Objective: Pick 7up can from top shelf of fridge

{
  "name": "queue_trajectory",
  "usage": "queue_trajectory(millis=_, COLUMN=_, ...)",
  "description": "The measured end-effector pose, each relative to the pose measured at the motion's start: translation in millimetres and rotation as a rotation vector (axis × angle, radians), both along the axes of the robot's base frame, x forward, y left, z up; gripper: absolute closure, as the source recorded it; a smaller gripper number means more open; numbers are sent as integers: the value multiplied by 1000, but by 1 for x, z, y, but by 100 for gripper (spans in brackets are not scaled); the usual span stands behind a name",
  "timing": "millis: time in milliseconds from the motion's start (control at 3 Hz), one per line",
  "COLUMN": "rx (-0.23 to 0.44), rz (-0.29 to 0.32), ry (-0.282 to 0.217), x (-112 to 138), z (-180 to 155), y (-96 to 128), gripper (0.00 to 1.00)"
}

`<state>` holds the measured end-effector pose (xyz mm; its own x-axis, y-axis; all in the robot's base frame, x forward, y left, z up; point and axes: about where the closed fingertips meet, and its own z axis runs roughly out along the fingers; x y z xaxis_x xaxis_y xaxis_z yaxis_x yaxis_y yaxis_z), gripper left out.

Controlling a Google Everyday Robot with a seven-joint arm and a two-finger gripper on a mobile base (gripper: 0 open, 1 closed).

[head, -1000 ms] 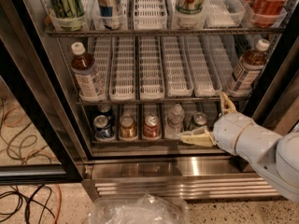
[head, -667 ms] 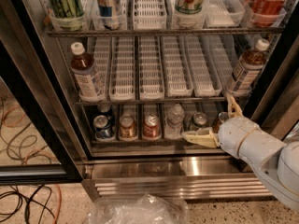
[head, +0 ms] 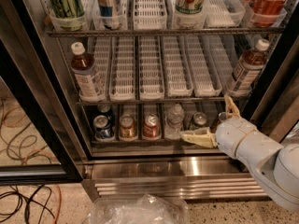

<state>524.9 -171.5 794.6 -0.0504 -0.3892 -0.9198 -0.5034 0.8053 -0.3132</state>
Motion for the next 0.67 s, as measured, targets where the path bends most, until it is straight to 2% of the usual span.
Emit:
queue_trajectory(millis=333, rx=33, rz=-77, ry=-50, x=-6, z=-13, y=-20, gripper=0)
queue_trajectory(millis=667, rx=4, rz=-224, ry=-158, x=-26, z=-20, y=-55, gripper=0)
